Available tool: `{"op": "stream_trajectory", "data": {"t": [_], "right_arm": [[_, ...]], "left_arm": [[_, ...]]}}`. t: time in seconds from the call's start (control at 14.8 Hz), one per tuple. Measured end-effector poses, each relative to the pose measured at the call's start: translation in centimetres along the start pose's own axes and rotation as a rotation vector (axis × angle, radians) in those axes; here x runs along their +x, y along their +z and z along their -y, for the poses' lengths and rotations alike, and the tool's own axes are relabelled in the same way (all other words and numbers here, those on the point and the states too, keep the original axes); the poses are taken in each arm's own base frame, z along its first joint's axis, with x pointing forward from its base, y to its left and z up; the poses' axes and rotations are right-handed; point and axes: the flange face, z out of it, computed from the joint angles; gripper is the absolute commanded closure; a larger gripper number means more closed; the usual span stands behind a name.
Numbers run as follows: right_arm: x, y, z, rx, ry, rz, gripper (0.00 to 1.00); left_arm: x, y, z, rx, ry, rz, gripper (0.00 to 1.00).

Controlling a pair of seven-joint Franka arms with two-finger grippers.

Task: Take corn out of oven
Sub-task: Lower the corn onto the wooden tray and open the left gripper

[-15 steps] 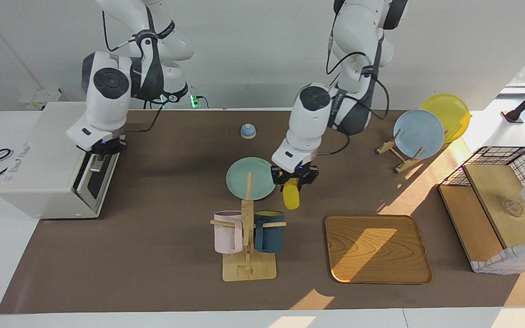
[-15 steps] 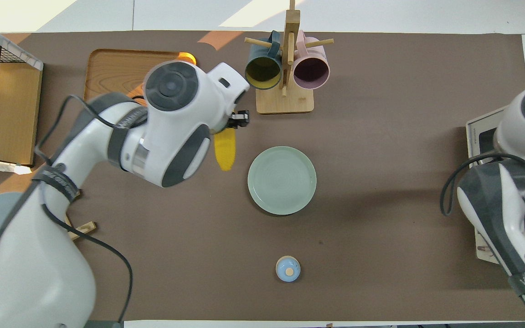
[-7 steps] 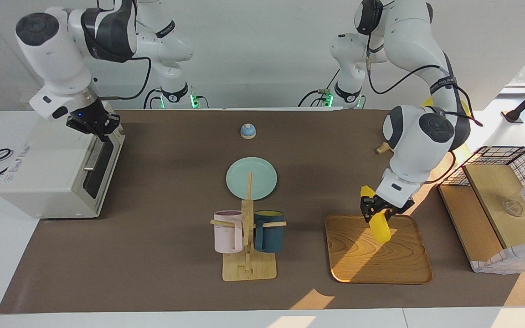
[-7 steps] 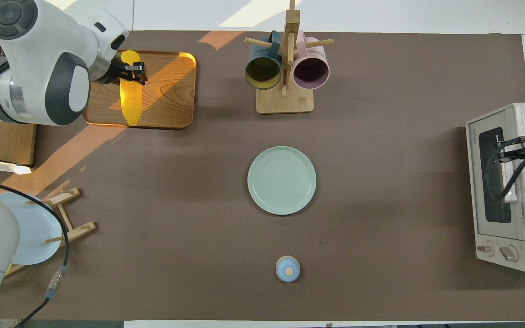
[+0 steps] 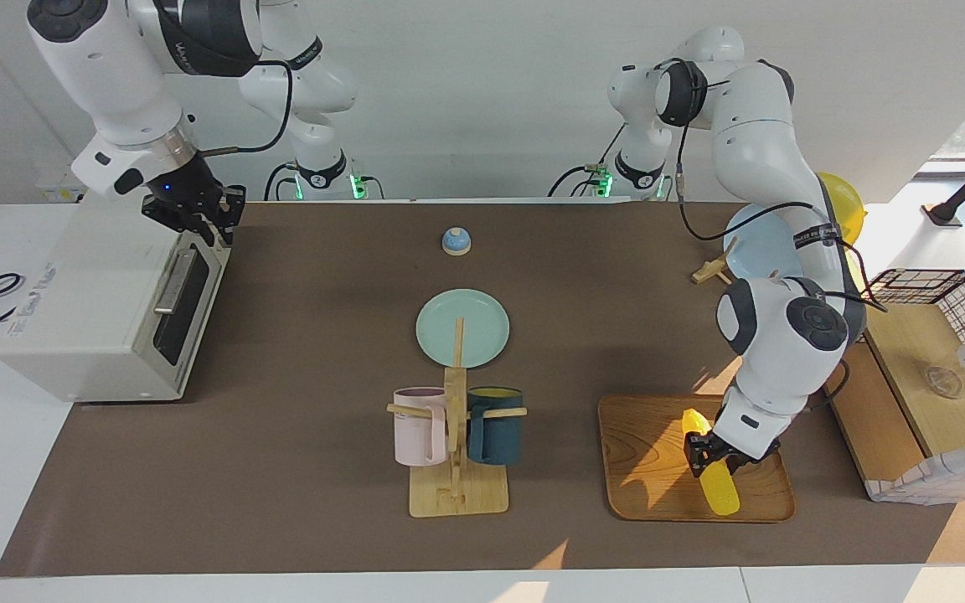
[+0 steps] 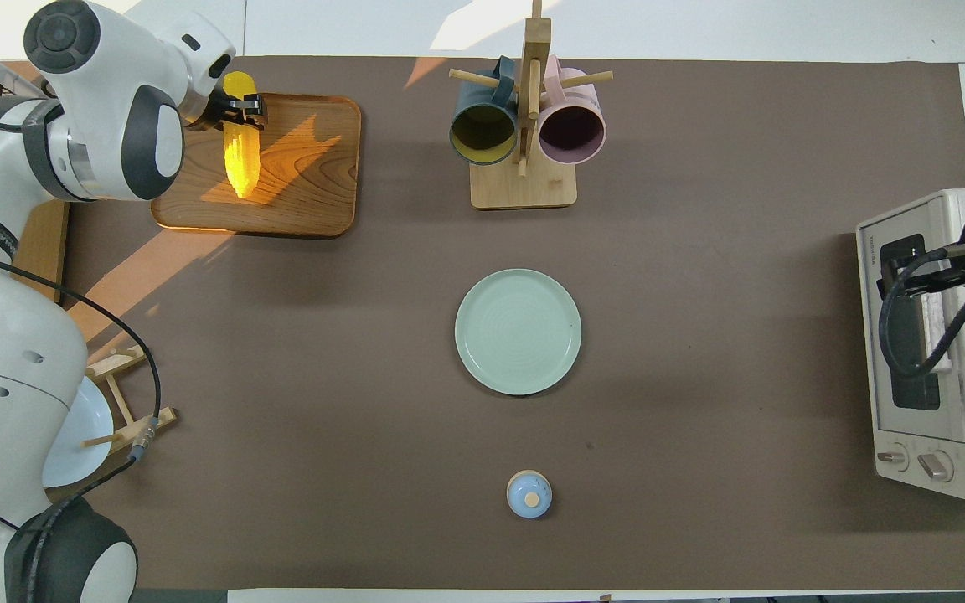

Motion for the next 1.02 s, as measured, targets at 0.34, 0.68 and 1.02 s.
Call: {"op": "stream_trajectory", "data": {"t": [0.34,0.68,1.02], "right_arm": [[-0.3,-0.3,0.0,0.009,0.002,0.056,0.0],[0.1,-0.4,0.0,0.01,0.002,0.059,0.0],[0.1,-0.5,0.0,0.01,0.002,0.057,0.0]], "left_arm": [[-0.2,0.5,0.0,-0.002,0.025,-0.013,0.0],[-0.1,-0.1,-0.1,-0.002,0.043,-0.015,0.0],[0.1,-5.9,-0.2,-0.015,0.035,-0.012,0.0]]}}
